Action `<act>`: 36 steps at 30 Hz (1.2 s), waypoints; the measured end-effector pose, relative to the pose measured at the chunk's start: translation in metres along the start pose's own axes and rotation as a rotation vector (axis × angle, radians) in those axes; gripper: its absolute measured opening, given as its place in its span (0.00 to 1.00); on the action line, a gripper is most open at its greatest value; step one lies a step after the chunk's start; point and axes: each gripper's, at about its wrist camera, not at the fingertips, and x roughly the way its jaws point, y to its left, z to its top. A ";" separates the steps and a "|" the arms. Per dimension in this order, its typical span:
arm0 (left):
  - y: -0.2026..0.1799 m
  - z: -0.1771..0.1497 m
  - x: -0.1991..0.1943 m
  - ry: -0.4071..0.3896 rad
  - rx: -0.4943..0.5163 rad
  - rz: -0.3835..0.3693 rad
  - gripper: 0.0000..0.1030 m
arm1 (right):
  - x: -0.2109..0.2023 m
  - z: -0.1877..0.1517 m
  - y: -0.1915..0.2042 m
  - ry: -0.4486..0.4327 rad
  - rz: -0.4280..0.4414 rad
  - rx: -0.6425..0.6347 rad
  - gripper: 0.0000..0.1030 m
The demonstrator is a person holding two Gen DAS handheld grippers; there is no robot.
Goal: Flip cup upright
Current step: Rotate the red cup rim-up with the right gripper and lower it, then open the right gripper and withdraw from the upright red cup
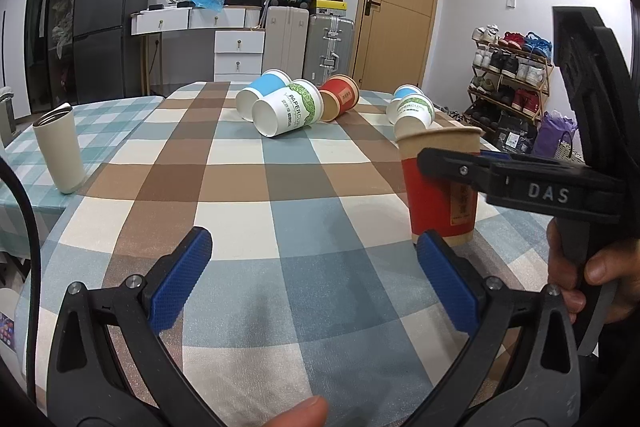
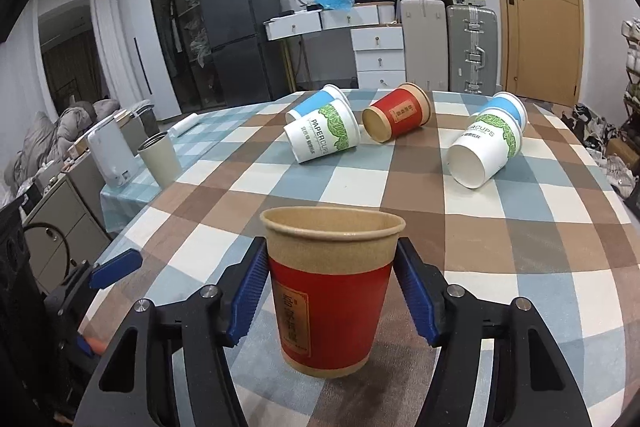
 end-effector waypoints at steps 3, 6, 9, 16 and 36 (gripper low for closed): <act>0.000 0.000 0.000 0.000 -0.001 0.001 0.99 | -0.008 -0.005 0.000 -0.001 0.017 -0.020 0.62; 0.000 0.000 0.000 0.001 -0.001 0.000 0.99 | -0.017 -0.012 -0.002 -0.002 0.036 -0.030 0.62; 0.000 0.000 -0.001 0.000 -0.002 0.000 0.99 | -0.023 -0.021 -0.002 -0.004 0.052 -0.052 0.61; 0.001 0.000 -0.001 0.000 -0.001 0.000 0.99 | -0.025 -0.029 0.005 -0.057 0.051 -0.064 0.59; -0.003 -0.001 0.003 -0.007 -0.002 0.001 0.99 | -0.052 -0.036 0.008 -0.186 0.057 -0.170 0.97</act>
